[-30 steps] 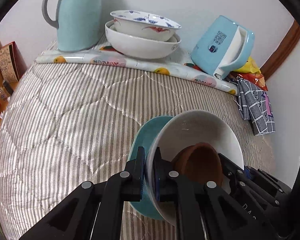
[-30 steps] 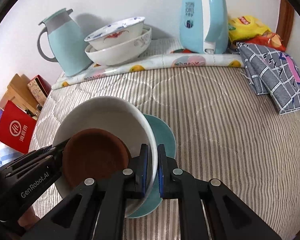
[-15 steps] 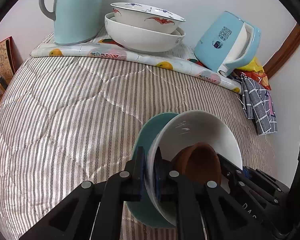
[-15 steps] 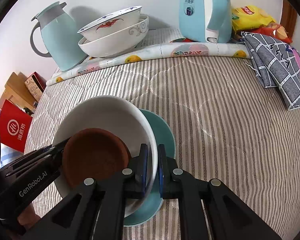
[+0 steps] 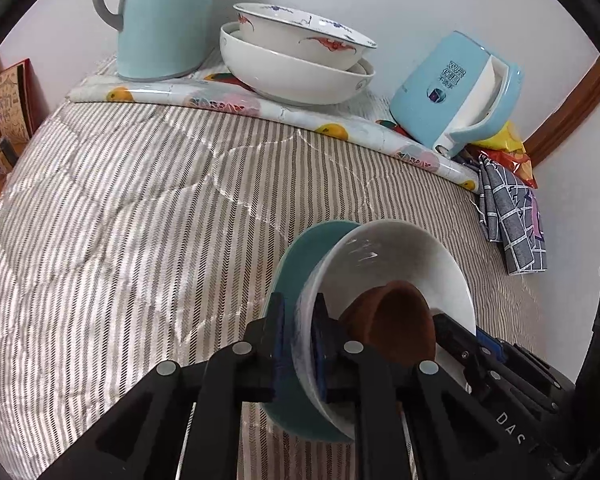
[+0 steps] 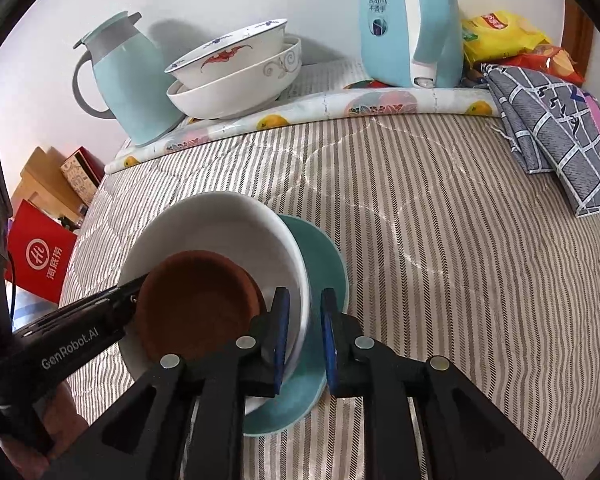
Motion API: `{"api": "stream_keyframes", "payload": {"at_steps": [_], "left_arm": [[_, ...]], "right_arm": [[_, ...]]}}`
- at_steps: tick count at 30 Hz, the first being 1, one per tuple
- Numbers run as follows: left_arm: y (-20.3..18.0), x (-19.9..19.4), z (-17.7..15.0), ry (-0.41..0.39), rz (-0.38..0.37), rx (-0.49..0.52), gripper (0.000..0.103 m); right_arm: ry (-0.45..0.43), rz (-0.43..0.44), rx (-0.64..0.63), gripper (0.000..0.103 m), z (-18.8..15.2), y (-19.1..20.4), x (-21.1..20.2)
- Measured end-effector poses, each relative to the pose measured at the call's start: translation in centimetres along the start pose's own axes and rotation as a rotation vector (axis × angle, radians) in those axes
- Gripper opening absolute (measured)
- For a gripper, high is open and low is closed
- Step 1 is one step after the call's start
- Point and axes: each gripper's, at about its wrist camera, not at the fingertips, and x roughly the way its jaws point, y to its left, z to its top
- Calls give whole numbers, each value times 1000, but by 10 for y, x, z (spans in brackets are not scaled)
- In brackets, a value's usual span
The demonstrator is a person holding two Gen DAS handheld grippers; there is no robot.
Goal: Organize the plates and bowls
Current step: 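Open both grippers and pull them back from the white bowl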
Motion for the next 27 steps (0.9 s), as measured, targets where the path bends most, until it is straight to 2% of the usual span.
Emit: {"api": "stream_keyframes", "payload": {"at_steps": [3,5,7,9,13,14,16,18,22,23,27], "left_arm": [[1,-8,-2,-12,17,-3,19],[2,-14,-4,-28,36,-4,30],[2,-23,-6,-46,35,0,30],[1,-33,-10,-63,37,0,31],[-8,-51,-18,-98,38,19,46],[-10,-54,-19,-105,38,21,46],[-16,-64,-25,-122,39,25,49],[-24,-72,-31,-139,48,42,54],[-43,-94,-48,-195,74,82,62],[-46,-97,-50,-203,75,85,63],[-63,-115,-67,-241,89,104,68]], "right_arm": [[-8,0,-3,18,-1,-1,-6],[-12,3,-6,18,-3,-1,-12],[-18,8,-6,20,-5,-1,-17],[-28,6,-10,24,-9,-2,-24],[-66,-9,-28,30,-16,-5,-45],[-76,-10,-27,32,-17,-6,-51],[-100,-17,-27,41,-21,-9,-64],[-137,-45,-31,53,-26,-11,-80],[-196,-121,-51,56,-40,-16,-111],[-205,-132,-51,60,-43,-17,-118],[-237,-144,-43,62,-57,-27,-144]]}}
